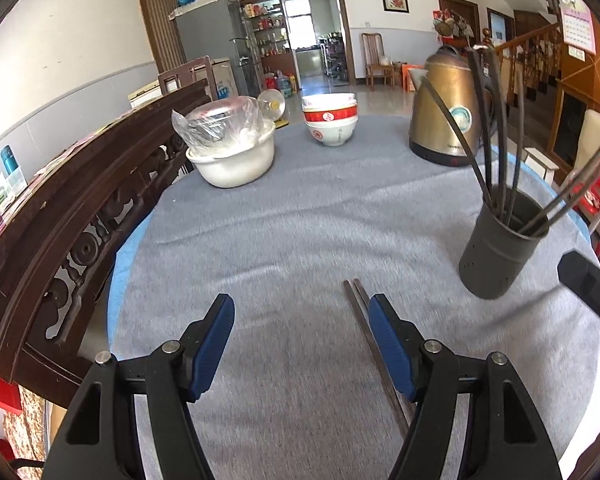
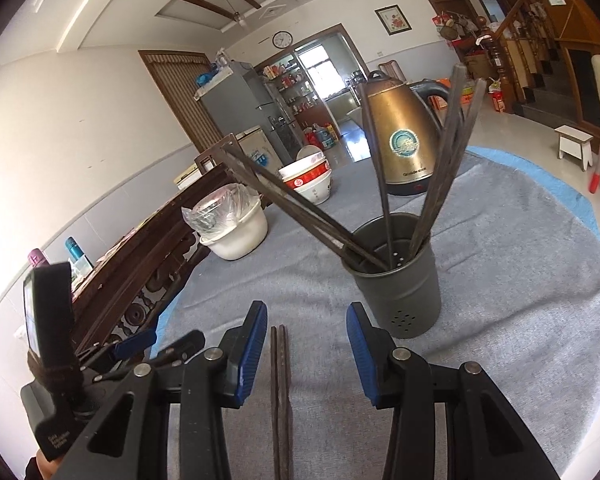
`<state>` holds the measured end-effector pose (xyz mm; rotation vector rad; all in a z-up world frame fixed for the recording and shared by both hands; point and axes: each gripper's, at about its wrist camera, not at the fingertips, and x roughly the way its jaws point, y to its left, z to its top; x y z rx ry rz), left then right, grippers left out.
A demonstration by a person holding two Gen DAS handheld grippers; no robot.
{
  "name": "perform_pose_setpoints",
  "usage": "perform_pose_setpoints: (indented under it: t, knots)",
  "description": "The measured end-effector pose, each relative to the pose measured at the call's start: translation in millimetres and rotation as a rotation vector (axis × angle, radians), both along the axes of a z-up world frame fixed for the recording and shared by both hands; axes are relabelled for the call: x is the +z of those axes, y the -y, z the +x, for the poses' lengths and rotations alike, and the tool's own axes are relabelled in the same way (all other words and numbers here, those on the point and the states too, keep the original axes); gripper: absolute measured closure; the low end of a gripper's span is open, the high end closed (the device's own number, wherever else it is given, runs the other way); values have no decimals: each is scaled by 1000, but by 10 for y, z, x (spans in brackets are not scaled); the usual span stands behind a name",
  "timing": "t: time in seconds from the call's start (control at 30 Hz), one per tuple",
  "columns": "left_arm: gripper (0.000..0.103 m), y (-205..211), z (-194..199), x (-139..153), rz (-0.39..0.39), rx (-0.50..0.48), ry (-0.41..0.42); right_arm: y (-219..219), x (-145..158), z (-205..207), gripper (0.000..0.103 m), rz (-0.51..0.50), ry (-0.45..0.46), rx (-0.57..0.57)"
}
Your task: Organize utensils
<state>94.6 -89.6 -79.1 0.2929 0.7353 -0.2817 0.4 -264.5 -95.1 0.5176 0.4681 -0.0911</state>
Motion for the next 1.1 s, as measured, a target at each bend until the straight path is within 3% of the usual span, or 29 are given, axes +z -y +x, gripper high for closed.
perform_pose_setpoints:
  t: [0.6,1.1]
  knots:
    - [33,419,-251,-182,70,-102,-58,311,-154,-153,58,36,-21,-43]
    - [32,579,-282,-314,102,-130,-81,498,-285,-186,58,70,-43,-68]
